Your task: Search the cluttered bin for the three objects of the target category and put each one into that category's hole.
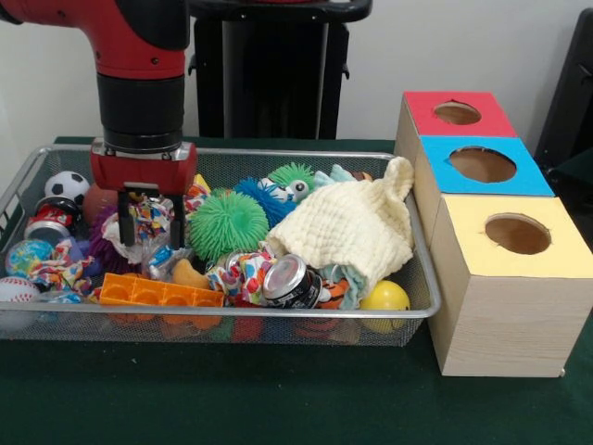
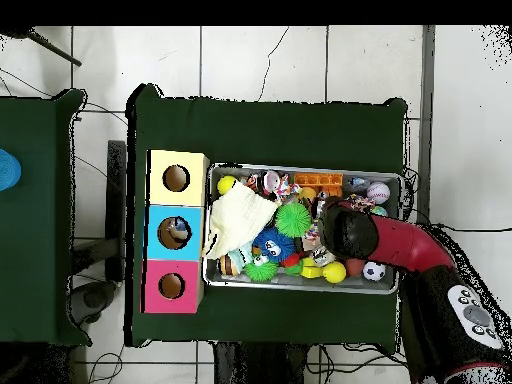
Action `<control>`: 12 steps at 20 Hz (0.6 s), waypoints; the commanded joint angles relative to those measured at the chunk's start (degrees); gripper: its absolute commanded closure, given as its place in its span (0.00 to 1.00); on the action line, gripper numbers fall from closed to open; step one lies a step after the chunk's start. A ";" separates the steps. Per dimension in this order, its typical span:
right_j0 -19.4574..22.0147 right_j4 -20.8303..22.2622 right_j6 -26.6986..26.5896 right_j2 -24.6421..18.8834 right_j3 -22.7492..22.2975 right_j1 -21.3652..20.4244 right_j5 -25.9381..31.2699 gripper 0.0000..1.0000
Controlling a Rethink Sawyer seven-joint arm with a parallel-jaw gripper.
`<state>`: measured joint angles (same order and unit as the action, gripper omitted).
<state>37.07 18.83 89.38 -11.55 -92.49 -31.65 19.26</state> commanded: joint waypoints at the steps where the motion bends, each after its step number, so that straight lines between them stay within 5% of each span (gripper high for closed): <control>1: 1.63 -3.69 5.91 -2.87 -2.13 1.24 5.40 0.00; 12: 2.65 -5.90 5.93 -4.21 -3.42 2.06 2.68 0.00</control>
<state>39.11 15.03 89.38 -11.55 -92.62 -31.59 19.26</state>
